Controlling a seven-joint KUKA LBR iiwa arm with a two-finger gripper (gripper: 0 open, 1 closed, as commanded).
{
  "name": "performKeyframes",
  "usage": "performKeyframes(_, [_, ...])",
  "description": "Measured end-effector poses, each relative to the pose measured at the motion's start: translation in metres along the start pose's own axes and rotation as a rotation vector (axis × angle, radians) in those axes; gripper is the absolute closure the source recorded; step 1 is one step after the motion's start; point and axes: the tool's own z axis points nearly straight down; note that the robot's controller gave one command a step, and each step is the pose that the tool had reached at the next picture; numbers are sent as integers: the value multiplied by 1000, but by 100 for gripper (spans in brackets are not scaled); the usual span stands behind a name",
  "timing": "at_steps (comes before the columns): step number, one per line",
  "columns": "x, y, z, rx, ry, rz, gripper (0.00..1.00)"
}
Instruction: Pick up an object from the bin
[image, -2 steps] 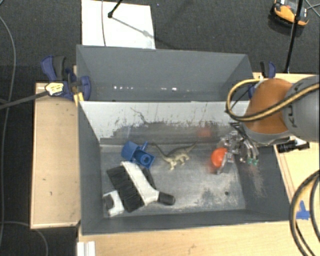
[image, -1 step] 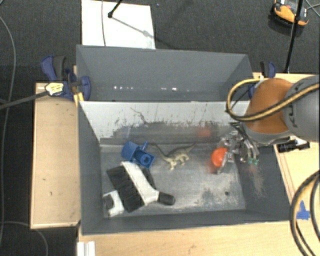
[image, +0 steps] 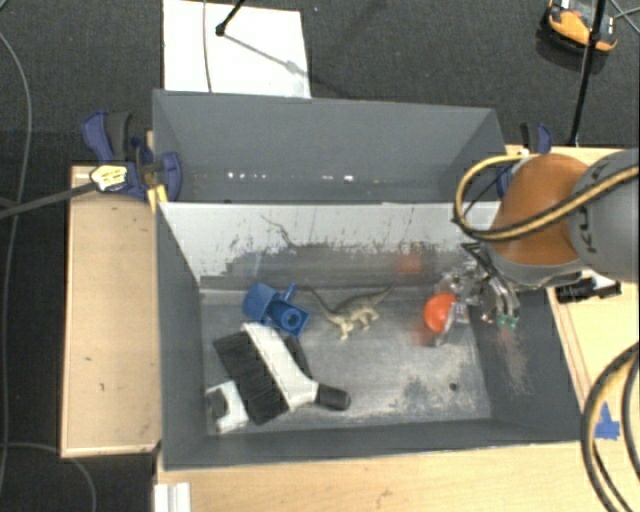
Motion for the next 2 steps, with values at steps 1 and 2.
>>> performKeyframes(1, [-1,0,-3,0,-2,0,100])
performKeyframes(2, [1,0,-9,0,5,-1,100])
